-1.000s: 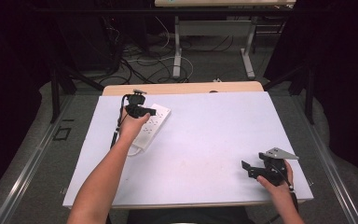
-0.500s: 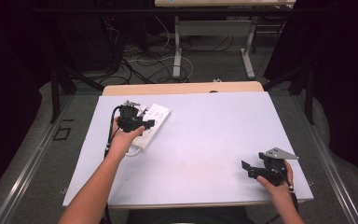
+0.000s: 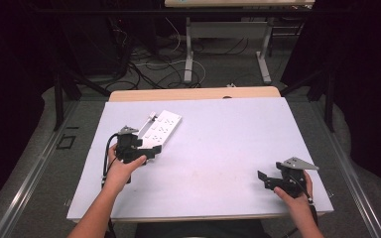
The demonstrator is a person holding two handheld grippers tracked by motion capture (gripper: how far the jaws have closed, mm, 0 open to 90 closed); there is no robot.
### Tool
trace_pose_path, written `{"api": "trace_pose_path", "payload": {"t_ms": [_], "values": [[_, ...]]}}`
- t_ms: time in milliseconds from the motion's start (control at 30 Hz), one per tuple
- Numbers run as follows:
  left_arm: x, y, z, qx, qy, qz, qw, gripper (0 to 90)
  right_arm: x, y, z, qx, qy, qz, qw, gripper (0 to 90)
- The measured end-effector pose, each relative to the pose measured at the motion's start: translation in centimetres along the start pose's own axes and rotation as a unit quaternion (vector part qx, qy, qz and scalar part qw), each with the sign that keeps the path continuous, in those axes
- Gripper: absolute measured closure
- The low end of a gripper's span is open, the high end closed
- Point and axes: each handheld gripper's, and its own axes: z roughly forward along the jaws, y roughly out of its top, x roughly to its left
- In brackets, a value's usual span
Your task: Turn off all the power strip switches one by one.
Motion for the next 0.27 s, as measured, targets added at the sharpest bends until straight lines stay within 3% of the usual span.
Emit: {"api": "trace_pose_path", "payload": {"t_ms": [133, 267], "values": [[-0.3, -0.8, -0.5, -0.011, -0.001, 0.005, 0.9999, 0.1, 0.0, 0.0, 0.0, 0.003, 0.001, -0.002, 1.0000, 16.1], [-0.4, -1.3, -0.7, -0.015, 0.004, -0.001, 0.9999, 0.3, 0.1, 0.0, 0.0, 0.003, 0.003, -0.002, 1.0000, 16.1]]}}
